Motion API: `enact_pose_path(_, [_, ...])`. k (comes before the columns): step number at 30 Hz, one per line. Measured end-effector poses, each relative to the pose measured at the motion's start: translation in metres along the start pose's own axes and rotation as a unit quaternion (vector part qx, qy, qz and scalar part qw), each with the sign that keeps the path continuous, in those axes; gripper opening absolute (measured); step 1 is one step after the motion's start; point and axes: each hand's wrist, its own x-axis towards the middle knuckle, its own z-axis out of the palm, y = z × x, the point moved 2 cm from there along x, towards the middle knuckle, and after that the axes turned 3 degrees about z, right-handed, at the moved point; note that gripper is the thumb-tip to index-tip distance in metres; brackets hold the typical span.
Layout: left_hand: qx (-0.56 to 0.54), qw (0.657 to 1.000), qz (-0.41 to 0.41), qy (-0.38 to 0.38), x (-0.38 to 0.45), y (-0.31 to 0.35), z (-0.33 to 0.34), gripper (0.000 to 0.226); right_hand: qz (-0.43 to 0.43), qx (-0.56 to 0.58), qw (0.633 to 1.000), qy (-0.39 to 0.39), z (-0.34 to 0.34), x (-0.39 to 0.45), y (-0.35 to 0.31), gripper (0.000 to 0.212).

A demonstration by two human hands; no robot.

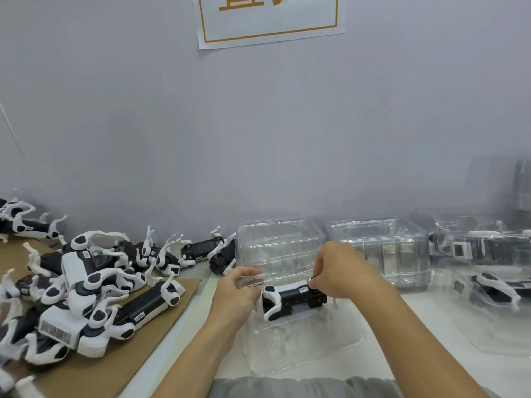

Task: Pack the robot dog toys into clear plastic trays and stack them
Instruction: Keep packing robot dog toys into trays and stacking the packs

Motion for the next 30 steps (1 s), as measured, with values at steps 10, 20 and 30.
enact_pose_path(10, [-0.003, 1.000, 0.003, -0.003, -0.001, 0.000, 0.000, 0.037, -0.049, -0.063, 0.997, 0.003, 0.001, -0.009, -0.004, 0.022])
enact_pose_path(20, [-0.004, 1.000, 0.002, 0.000, 0.002, -0.002, -0.001, 0.038, -0.136, 0.053, 0.989, -0.038, 0.000, -0.007, -0.011, 0.033])
enact_pose_path(30, [-0.027, 0.999, 0.021, -0.004, 0.003, -0.003, 0.001, 0.035, -0.238, 0.142, 0.960, -0.020, 0.043, -0.010, -0.046, 0.011])
